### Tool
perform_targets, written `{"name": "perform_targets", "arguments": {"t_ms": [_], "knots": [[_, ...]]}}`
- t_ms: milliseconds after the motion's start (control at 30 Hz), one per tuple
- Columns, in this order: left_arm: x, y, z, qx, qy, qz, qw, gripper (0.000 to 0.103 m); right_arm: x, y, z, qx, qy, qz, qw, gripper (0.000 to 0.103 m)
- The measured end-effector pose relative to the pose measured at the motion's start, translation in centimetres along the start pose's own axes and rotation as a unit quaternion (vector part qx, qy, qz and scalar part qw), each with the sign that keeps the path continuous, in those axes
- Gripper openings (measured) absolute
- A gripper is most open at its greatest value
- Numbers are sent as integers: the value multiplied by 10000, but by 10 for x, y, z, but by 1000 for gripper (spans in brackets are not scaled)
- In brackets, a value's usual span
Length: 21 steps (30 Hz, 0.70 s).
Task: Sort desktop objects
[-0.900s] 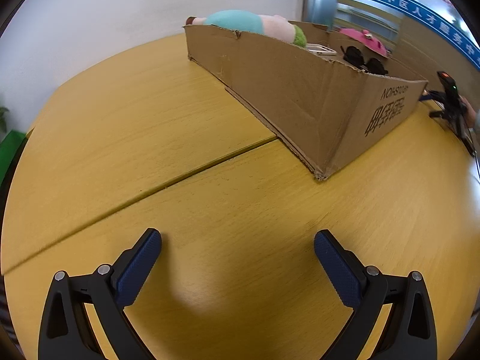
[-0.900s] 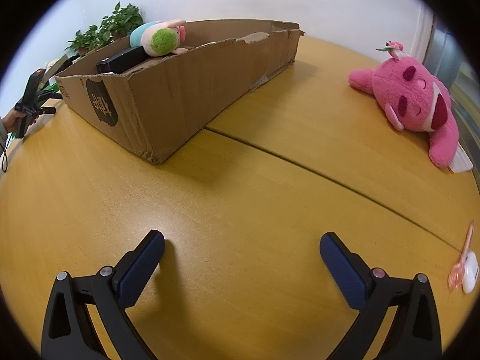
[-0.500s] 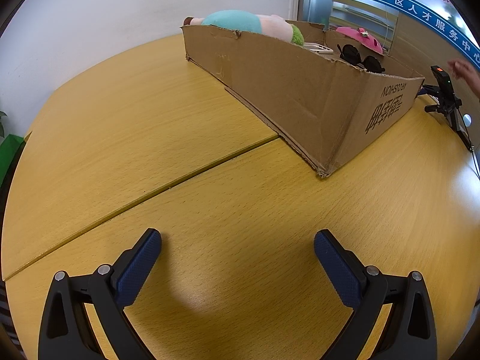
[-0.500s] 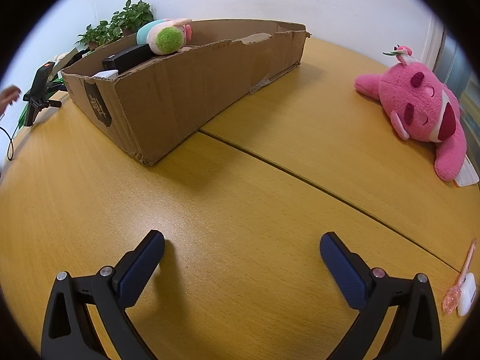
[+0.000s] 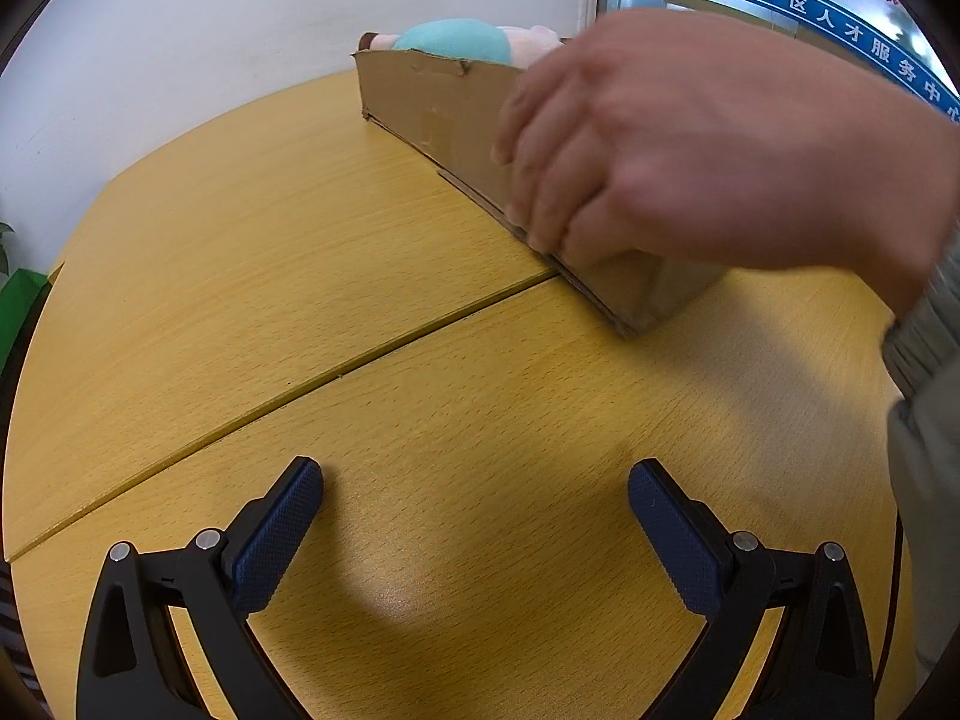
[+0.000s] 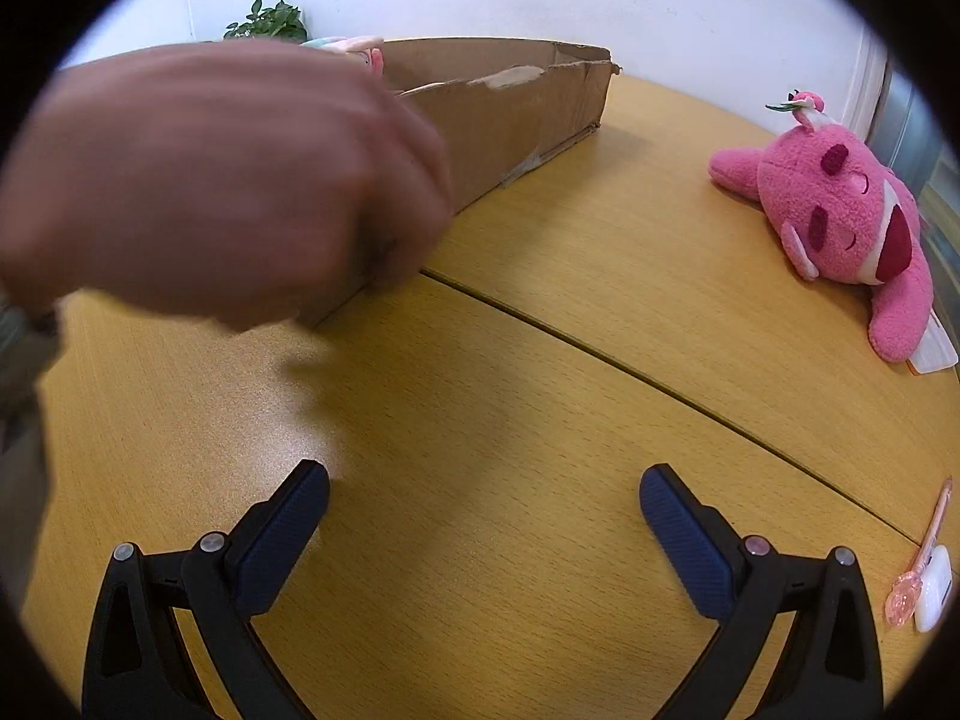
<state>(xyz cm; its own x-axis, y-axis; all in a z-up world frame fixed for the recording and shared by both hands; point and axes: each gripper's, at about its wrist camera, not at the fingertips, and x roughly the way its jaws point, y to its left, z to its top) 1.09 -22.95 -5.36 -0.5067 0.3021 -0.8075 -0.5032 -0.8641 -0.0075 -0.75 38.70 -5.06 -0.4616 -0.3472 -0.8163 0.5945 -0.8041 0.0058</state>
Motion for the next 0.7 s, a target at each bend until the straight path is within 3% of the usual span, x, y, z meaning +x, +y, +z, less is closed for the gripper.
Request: {"name": "perform_targets", "arguments": {"t_ms": [700], "knots": [[1,-1,0,-4,-6,8,10000,103,-3,-1,1,-12,-12,0,10000,103]]}}
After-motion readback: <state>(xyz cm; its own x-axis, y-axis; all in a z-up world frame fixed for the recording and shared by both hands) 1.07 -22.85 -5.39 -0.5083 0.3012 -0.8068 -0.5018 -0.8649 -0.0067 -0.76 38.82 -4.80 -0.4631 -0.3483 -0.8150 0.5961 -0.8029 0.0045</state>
